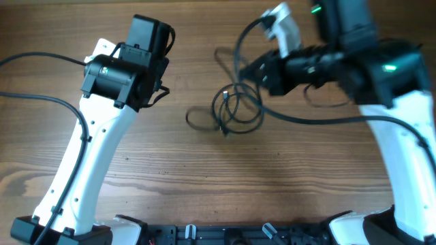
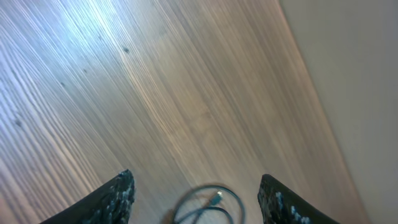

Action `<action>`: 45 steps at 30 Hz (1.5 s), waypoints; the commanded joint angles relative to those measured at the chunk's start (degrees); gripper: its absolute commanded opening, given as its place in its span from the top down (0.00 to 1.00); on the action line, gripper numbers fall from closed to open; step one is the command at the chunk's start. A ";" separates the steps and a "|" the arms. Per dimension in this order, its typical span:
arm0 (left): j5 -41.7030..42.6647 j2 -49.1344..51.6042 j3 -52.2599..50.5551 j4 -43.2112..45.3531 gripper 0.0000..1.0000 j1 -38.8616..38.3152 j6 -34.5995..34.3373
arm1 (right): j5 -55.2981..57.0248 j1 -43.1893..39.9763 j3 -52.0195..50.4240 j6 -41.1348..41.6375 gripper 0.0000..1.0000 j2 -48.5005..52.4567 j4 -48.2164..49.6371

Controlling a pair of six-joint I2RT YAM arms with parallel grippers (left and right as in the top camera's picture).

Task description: Untangle cables

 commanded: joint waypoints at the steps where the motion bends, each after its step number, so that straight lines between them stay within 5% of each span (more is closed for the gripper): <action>1: -1.09 0.11 0.04 -1.31 0.32 3.23 5.42 | 6.56 -6.80 7.65 7.58 0.96 -0.83 1.07; 8: 3.98 0.11 0.04 0.92 0.31 5.49 14.75 | 11.58 -29.49 8.33 10.01 0.96 -2.05 1.07; 20: 5.60 0.11 0.04 1.31 0.32 5.49 15.76 | 12.55 -67.87 8.09 9.84 0.96 -1.79 -3.08; 35: 8.68 0.11 0.04 4.26 0.39 5.49 17.03 | 31.08 -71.28 4.59 14.49 0.96 13.68 -2.75; 40: 9.05 0.11 0.04 4.35 0.40 5.49 17.64 | 33.20 -71.28 -4.11 14.56 0.96 15.47 0.22; 42: 9.05 0.11 0.04 4.33 0.40 5.49 17.66 | 33.20 -71.28 -10.47 16.11 0.87 15.67 6.38; 43: 9.05 0.11 0.04 4.33 0.40 5.46 17.68 | 33.09 -71.28 -13.29 17.14 0.73 15.67 9.40; 45: 9.27 0.11 0.04 4.52 0.40 5.35 18.80 | 29.27 -71.28 -17.29 17.22 0.27 15.67 14.05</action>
